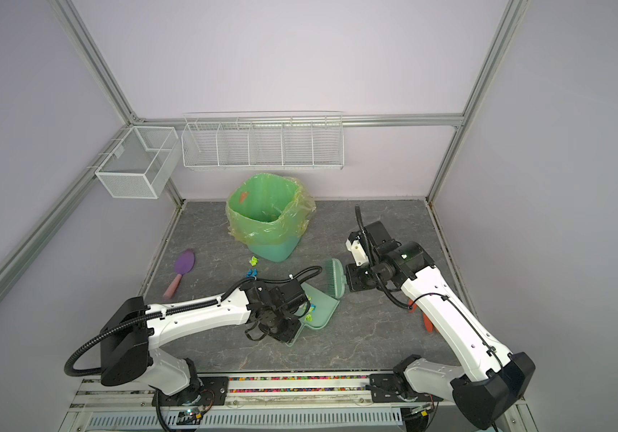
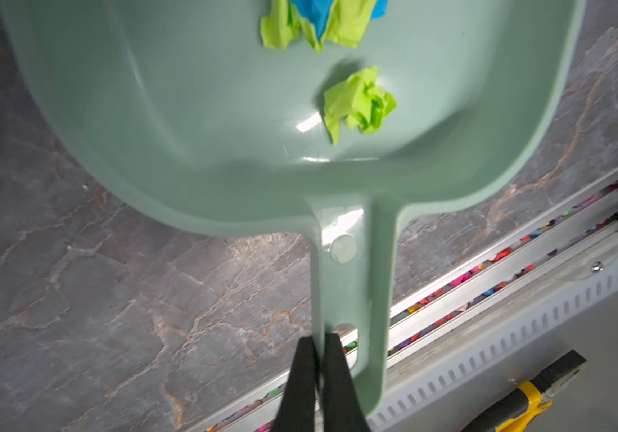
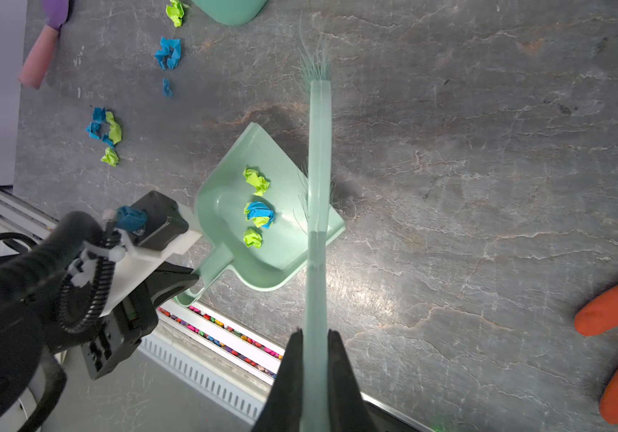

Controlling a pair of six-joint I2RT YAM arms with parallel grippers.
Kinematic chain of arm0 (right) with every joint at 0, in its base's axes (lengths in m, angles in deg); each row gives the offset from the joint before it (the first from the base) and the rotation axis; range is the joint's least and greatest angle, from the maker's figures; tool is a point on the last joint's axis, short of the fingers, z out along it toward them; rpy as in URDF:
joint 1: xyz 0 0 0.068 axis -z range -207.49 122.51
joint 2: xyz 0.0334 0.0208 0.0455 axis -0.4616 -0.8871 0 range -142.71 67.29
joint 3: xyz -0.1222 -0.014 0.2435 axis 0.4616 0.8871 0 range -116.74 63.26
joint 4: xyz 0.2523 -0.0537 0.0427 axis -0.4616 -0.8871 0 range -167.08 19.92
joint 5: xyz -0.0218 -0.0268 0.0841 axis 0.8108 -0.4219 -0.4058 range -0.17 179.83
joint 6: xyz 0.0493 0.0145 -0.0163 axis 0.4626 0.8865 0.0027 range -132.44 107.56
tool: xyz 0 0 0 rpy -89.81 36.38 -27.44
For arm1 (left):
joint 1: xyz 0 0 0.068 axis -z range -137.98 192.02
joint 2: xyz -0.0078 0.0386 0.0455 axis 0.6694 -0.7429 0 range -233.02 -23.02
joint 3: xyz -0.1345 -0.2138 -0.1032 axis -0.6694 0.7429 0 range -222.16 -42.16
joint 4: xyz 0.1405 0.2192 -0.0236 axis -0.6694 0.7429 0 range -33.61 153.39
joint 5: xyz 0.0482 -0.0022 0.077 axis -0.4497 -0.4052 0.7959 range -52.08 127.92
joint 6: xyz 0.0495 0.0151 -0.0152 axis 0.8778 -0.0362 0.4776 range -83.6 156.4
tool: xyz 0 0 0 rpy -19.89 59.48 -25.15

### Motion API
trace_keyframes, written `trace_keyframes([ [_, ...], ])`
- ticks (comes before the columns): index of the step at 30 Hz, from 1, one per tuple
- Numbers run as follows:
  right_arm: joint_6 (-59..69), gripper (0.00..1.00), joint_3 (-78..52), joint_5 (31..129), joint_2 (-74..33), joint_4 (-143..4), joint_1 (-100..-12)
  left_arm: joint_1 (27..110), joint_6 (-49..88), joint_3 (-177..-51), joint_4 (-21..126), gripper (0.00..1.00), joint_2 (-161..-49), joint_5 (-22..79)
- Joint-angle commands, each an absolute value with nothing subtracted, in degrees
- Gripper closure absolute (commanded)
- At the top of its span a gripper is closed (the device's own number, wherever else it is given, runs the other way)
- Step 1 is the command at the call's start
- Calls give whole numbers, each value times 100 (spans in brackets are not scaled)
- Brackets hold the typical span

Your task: Sweep away the paper scraps from the table

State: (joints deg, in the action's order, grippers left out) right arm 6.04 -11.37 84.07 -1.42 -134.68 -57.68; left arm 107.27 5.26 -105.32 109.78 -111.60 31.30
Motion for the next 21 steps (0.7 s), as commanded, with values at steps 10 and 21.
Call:
trace_keyframes([
  [10,1126,93,-813,8788,420,-13090,-5503,10697,669,-11304,11770,100,-10818,3741],
  [21,1234,93,-662,8889,603,-12972,-5289,10688,785,-12172,12526,100,-10749,4171],
])
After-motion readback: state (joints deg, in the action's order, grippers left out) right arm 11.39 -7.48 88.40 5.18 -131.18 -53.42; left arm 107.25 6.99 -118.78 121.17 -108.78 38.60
